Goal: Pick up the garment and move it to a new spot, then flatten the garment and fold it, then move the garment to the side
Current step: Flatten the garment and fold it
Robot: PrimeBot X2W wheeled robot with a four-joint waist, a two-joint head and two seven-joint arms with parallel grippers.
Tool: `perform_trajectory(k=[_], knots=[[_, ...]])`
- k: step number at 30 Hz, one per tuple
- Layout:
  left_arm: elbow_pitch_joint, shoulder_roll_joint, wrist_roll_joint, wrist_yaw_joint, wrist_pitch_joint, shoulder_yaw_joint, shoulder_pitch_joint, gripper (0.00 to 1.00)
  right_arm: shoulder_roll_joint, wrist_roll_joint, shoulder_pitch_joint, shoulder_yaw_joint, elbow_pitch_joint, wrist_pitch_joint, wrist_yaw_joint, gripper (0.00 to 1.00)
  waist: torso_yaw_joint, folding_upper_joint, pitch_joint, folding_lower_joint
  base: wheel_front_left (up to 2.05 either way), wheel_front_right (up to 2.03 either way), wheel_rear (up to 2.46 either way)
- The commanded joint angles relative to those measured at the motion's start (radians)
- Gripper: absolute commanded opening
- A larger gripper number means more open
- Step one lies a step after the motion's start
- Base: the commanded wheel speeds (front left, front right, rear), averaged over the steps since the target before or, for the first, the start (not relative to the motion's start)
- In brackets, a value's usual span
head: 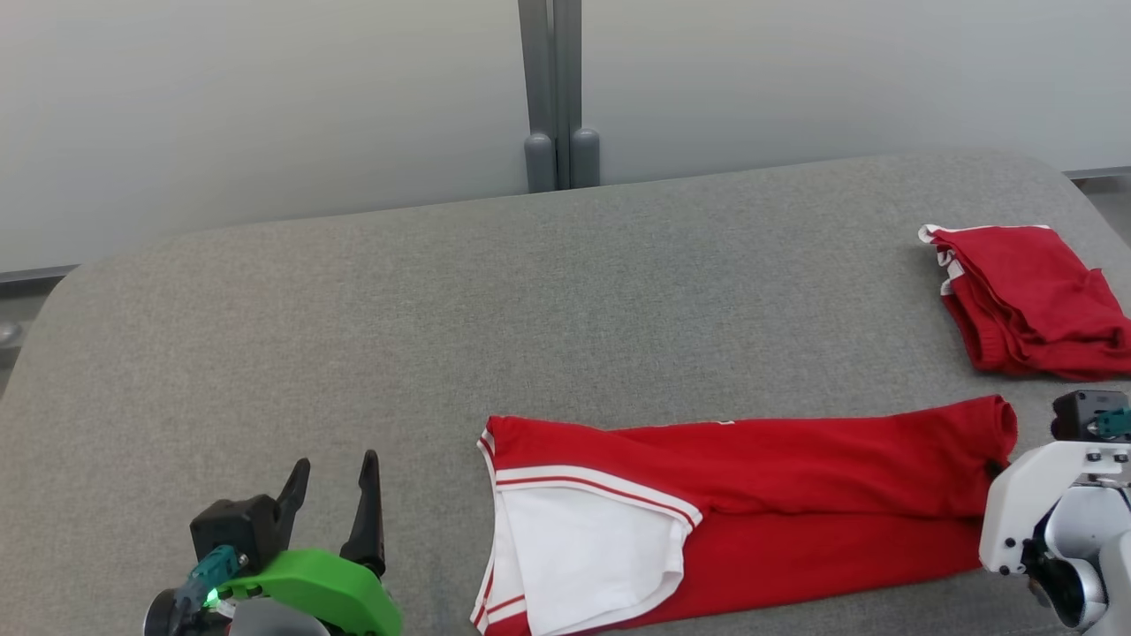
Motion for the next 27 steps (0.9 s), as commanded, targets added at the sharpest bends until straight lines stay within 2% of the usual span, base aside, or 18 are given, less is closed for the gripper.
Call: perform_trajectory(k=[1, 6, 16, 21, 27], knots=[[0.006, -0.002, -0.001, -0.004, -0.005, -0.002, -0.001, 1.00, 0.011, 0.008, 0.019, 0.019, -0.030, 0.006, -0.002, 0.00, -0.005, 0.0000, -0.004, 0.0000, 0.00, 0.00, 0.00], [0.019, -0.006, -0.004, -0.013, -0.006, -0.008, -0.011, 1.00, 0.037, 0.034, 0.043, 0.086, -0.147, 0.031, -0.002, 0.00, 0.015, 0.0000, -0.010, 0.0000, 0.00, 0.00, 0.00], [0.032, -0.006, -0.006, -0.020, -0.009, -0.010, -0.024, 1.00, 0.093, 0.097, 0.096, 0.243, -0.362, 0.059, -0.001, 0.00, 0.102, 0.0000, -0.022, 0.0000, 0.00, 0.00, 0.00], [0.029, -0.002, -0.007, -0.021, -0.007, -0.011, -0.029, 1.00, 0.163, 0.124, 0.077, 0.316, -0.386, 0.047, -0.001, 0.00, 0.141, 0.0000, -0.019, 0.0000, 0.00, 0.00, 0.00], [0.028, -0.008, -0.007, -0.026, -0.008, -0.015, -0.042, 1.00, 0.224, 0.160, 0.042, 0.411, -0.326, 0.020, -0.001, 0.00, 0.184, 0.0000, -0.008, 0.0000, 0.00, 0.00, 0.00]])
